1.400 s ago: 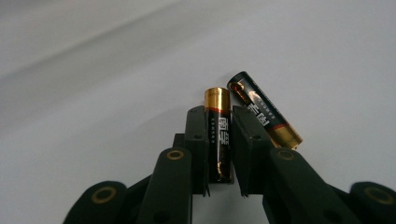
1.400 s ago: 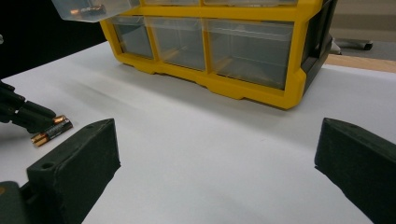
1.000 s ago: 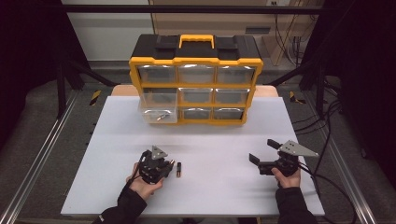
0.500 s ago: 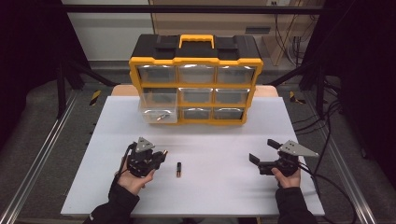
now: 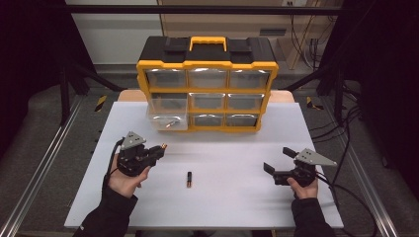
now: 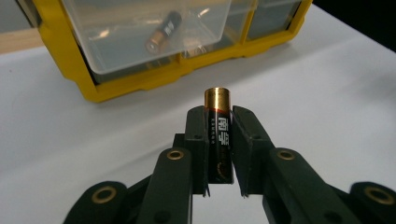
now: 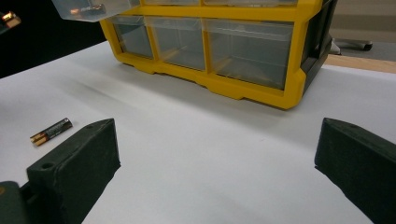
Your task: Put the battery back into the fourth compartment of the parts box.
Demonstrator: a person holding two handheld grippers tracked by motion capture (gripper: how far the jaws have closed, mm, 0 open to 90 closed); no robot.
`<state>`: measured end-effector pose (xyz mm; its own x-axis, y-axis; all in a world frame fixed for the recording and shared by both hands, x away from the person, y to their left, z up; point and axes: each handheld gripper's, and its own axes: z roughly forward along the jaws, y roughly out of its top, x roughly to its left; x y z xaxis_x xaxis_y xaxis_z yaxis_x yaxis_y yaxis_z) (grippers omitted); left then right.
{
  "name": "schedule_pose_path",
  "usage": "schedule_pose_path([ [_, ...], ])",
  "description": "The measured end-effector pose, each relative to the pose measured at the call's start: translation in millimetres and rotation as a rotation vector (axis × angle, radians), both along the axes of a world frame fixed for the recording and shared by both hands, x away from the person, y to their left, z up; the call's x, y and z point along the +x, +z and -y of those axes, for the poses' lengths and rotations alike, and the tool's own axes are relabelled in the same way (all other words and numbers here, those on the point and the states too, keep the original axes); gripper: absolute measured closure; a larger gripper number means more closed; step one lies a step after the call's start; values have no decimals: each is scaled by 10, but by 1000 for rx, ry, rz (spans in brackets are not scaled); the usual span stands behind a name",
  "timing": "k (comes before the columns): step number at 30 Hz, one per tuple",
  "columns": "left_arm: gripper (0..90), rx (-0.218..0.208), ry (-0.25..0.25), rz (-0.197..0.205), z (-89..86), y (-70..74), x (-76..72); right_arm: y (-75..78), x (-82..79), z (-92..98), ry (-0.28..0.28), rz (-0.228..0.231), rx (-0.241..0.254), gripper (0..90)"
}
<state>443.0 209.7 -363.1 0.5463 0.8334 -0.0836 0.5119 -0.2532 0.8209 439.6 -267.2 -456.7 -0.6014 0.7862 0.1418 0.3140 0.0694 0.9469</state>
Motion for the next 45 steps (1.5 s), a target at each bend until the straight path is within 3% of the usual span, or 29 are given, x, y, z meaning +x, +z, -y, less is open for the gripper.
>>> schedule_pose_path([
  [16,762,-61,-8,85,5,466,104,1,0,1,-3,0,1,3],
  [25,763,-85,-5,117,18,657,201,1,0,1,-3,-1,1,3],
  [36,762,-72,23,134,30,821,384,0,0,0,-2,-4,2,3],
  [45,762,-36,59,125,36,870,676,1,0,4,-4,0,0,3],
])
